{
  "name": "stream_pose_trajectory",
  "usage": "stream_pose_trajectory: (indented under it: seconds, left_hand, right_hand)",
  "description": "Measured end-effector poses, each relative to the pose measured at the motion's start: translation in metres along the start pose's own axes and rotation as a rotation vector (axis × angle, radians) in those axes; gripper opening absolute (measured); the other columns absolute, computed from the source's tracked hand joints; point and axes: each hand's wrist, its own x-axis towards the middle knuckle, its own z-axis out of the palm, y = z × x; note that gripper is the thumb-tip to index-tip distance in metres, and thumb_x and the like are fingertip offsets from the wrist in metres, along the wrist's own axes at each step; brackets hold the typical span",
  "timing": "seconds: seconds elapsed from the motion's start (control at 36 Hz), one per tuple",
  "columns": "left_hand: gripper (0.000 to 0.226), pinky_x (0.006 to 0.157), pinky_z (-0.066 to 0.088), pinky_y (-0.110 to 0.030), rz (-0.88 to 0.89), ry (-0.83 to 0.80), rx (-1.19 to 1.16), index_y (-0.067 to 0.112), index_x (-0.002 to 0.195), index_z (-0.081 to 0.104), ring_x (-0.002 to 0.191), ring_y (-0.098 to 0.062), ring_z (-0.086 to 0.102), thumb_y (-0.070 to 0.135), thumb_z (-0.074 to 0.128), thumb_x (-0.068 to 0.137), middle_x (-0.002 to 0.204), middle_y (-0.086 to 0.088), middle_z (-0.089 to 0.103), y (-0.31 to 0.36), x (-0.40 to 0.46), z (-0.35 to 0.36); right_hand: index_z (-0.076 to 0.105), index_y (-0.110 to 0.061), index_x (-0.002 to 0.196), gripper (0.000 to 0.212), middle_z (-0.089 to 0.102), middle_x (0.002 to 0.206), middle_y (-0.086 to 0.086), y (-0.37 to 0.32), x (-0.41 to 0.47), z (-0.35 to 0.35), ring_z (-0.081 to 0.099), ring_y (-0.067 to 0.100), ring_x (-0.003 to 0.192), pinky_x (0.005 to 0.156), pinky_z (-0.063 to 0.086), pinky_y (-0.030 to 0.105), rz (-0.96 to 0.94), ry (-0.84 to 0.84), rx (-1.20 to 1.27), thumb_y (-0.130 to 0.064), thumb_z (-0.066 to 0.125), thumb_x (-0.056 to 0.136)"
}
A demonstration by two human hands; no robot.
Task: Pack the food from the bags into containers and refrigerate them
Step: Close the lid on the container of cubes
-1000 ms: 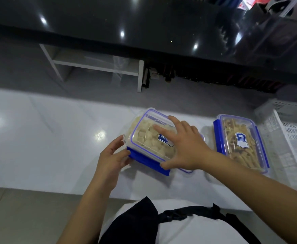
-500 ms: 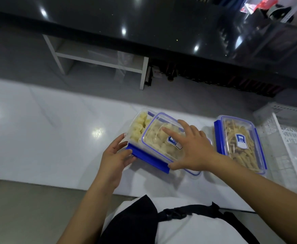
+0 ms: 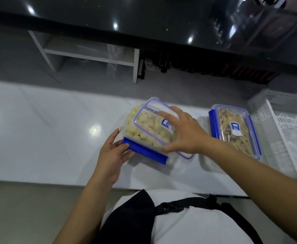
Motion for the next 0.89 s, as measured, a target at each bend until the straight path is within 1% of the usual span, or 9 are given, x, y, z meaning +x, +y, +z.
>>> stream_pose_trajectory:
  seconds: [0.06,0.11,0.17,0.22,0.33,0.44,0.58,0.69,0.89]
  left_hand:
    - [0.058,0.072,0.06,-0.029,0.003,0.009,0.0,0.029,0.138,0.058,0.091,-0.023,0.075,-0.008,0.059,0.094,0.103,-0.011,0.076,-0.002,0.0,-0.001]
    - [0.057,0.072,0.061,-0.028,0.013,0.018,0.004,0.029,0.138,0.058,0.092,-0.022,0.075,-0.007,0.059,0.095,0.101,-0.011,0.077,-0.003,-0.001,-0.001]
    - [0.055,0.072,0.061,-0.028,0.026,0.042,0.001,0.028,0.136,0.059,0.092,-0.022,0.076,-0.006,0.06,0.094,0.099,-0.012,0.078,-0.002,-0.001,0.0]
    - [0.05,0.072,0.061,-0.027,0.037,0.062,-0.007,0.027,0.132,0.063,0.092,-0.023,0.076,-0.004,0.063,0.094,0.101,-0.014,0.077,0.0,0.001,0.001]
    - [0.045,0.073,0.061,-0.027,0.042,0.071,0.004,0.022,0.13,0.065,0.093,-0.025,0.076,-0.004,0.062,0.094,0.106,-0.017,0.077,0.009,0.007,0.002]
    - [0.046,0.072,0.061,-0.027,0.036,0.064,0.026,0.02,0.132,0.064,0.094,-0.026,0.076,-0.005,0.062,0.093,0.106,-0.016,0.077,0.013,0.011,0.003]
    - [0.048,0.071,0.061,-0.027,0.03,0.078,0.051,0.021,0.132,0.064,0.092,-0.025,0.076,-0.005,0.061,0.092,0.105,-0.016,0.077,0.014,0.011,0.003]
    - [0.047,0.069,0.06,-0.026,0.022,0.094,0.057,0.022,0.13,0.065,0.087,-0.023,0.076,-0.006,0.061,0.092,0.098,-0.014,0.077,0.015,0.012,0.005]
    - [0.046,0.069,0.061,-0.027,0.014,0.121,0.049,0.022,0.132,0.064,0.091,-0.024,0.076,-0.005,0.06,0.094,0.102,-0.015,0.077,0.014,0.01,0.006]
  right_hand:
    - [0.014,-0.064,0.144,0.113,0.008,0.163,-0.009,0.014,-0.006,-0.014,0.024,0.029,0.145,0.113,0.032,0.05,0.03,0.035,0.112,-0.075,0.07,0.046]
    - [0.02,-0.068,0.141,0.111,0.01,0.161,-0.014,0.029,-0.012,-0.027,0.028,0.023,0.143,0.107,0.035,0.041,0.052,0.078,0.25,-0.074,0.076,0.045]
    - [0.026,-0.069,0.139,0.109,0.012,0.159,-0.015,0.041,-0.015,-0.039,0.028,0.016,0.142,0.104,0.03,0.034,0.068,0.121,0.362,-0.071,0.085,0.047]
    - [0.027,-0.066,0.141,0.106,0.012,0.159,-0.016,0.049,-0.016,-0.047,0.026,0.013,0.141,0.103,0.028,0.033,0.096,0.152,0.384,-0.066,0.085,0.053]
    - [0.025,-0.065,0.142,0.11,0.009,0.161,-0.013,0.037,-0.019,-0.04,0.029,0.016,0.14,0.11,0.031,0.039,0.122,0.168,0.282,-0.068,0.084,0.049]
    - [0.02,-0.059,0.149,0.113,0.006,0.165,-0.003,0.013,-0.017,-0.01,0.017,0.03,0.147,0.118,0.023,0.052,0.063,0.097,0.047,-0.07,0.076,0.052]
    - [0.012,-0.061,0.146,0.111,0.008,0.163,-0.001,0.004,0.002,0.007,0.02,0.035,0.144,0.116,0.023,0.051,0.1,0.097,0.058,-0.071,0.075,0.054]
    - [0.01,-0.061,0.148,0.114,0.005,0.164,0.0,-0.005,0.019,0.012,0.019,0.038,0.143,0.115,0.023,0.053,0.064,0.075,-0.057,-0.077,0.07,0.052]
    - [0.021,-0.061,0.146,0.109,0.003,0.164,-0.005,-0.012,0.038,0.009,0.018,0.036,0.145,0.116,0.022,0.051,0.054,-0.014,0.013,-0.072,0.079,0.054]
